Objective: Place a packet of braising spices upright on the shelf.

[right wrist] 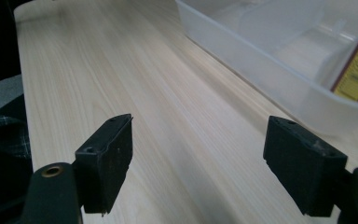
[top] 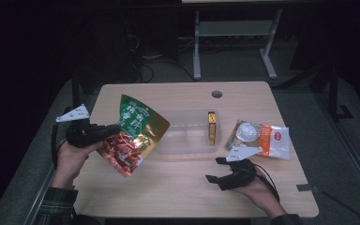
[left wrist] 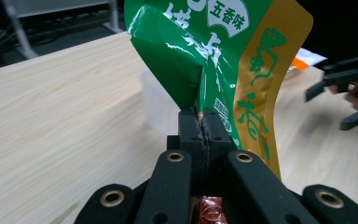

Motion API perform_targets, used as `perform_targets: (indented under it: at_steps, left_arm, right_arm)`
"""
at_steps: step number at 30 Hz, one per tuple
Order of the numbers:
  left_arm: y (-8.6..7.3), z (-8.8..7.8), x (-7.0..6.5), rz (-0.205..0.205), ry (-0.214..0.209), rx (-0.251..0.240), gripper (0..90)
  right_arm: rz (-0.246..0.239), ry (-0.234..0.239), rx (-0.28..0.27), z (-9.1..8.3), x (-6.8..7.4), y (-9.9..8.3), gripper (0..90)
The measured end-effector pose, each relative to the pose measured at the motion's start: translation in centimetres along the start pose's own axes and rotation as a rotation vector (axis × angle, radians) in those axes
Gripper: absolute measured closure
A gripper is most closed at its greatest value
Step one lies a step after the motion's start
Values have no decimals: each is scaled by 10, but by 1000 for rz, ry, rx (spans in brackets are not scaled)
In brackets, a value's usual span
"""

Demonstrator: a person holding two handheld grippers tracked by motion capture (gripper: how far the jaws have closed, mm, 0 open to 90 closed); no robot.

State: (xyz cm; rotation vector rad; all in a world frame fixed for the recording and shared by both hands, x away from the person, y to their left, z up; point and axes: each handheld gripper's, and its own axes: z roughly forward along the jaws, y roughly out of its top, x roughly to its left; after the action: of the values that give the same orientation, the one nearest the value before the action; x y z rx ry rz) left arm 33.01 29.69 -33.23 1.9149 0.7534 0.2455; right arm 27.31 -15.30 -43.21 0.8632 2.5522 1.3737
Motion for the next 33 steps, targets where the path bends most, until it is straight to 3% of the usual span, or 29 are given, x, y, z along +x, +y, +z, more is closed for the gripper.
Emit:
perform_targets:
  at_steps: [10,21,25,28,29,30,33]
  left_arm:
    - [4,44,-38,47,-85,29,899]
    - [-4,74,-58,74,-141,87,898]
    - [-7,84,-65,84,-160,109,898]
    - [-8,89,-71,93,-176,119,898]
    - [-8,89,-71,93,-176,119,898]
    - [-8,91,-72,97,-184,119,898]
    - [-9,91,-72,90,-196,117,897]
  right_arm:
    - [-27,62,-60,15,3,20,253]
    - [-10,107,-141,15,0,36,306]
    - [1,131,-167,16,-1,39,393]
    - [-3,147,-168,18,-1,41,583]
    - [-3,147,-168,18,-1,41,583]
    - [0,160,-162,18,0,41,702]
    - [-6,163,-160,17,-1,41,774]
